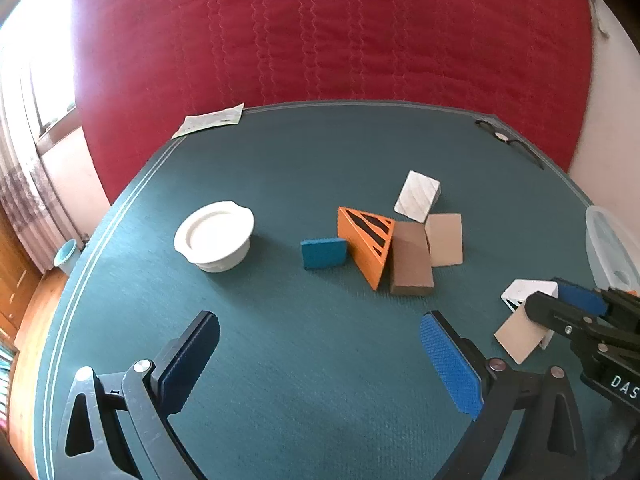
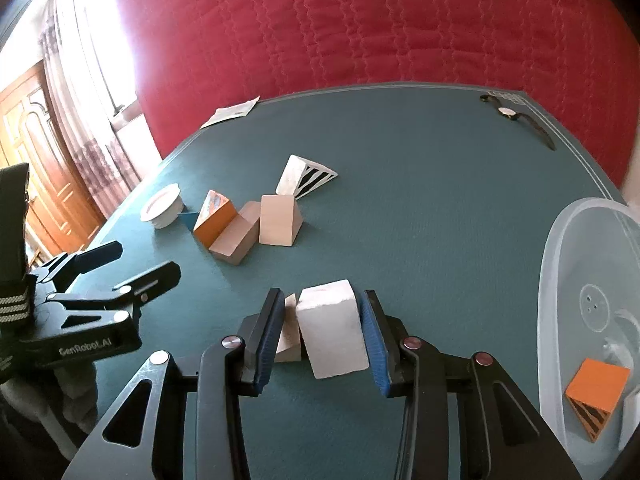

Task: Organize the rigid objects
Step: 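Grasp the white cube block with the right gripper, then lift the white cube with the right gripper while the left grasps the tan block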

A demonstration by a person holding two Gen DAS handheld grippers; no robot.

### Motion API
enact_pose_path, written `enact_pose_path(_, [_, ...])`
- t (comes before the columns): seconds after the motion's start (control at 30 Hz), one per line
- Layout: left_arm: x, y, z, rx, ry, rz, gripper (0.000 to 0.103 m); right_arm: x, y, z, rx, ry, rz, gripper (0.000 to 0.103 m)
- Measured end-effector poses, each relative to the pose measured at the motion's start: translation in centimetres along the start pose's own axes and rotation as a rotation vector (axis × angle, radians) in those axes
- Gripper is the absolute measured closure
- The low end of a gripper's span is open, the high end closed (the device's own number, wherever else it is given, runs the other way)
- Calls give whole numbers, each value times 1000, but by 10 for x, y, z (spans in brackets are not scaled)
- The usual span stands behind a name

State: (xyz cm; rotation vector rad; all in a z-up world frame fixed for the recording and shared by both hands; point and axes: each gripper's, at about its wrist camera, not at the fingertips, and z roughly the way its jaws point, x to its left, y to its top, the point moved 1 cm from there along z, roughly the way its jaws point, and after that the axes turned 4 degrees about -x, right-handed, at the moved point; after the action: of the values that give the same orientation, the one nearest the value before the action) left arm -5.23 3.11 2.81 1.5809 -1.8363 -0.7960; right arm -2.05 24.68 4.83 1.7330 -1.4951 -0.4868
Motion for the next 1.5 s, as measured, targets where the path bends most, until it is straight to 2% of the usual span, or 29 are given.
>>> enact_pose_path(0.13, [-4, -4, 1, 9, -4, 13, 1, 8, -6, 6, 36, 18, -49, 56])
enact_pose_path(0.23, [-7, -6, 1, 12, -8, 24, 1, 9, -8, 6, 43, 35, -56, 55])
enact_pose_path(0.37, [-11, -8, 1, 15, -12, 37, 1, 4, -7, 5, 41, 39, -29, 55])
enact_pose_path(0.5, [-13, -9, -2, 12, -19, 40, 1, -8, -4, -2, 33, 91, 42, 55])
enact_pose_path(0.6, [-15, -10, -4, 10, -28, 45, 1, -11, -3, -10, 25, 103, 51, 55])
enact_pose_path(1.0, [-20, -13, -5, 11, -33, 60, 1, -3, -24, -14, 72, 6, -91, 55])
enact_pose_path(1.13, [-22, -13, -3, 16, -32, 65, 1, 5, -22, -8, 64, -39, -133, 55])
enact_pose_path(1.3, [-23, -13, -4, 14, -29, 70, 1, 10, -12, 5, 65, -40, -140, 55])
enact_pose_path(1.37, [-23, -14, -4, 15, -29, 70, 1, 9, -7, 10, 64, -32, -125, 56])
enact_pose_path(1.5, [-23, -14, -3, 15, -33, 72, 1, 2, -6, 9, 54, -23, -86, 70])
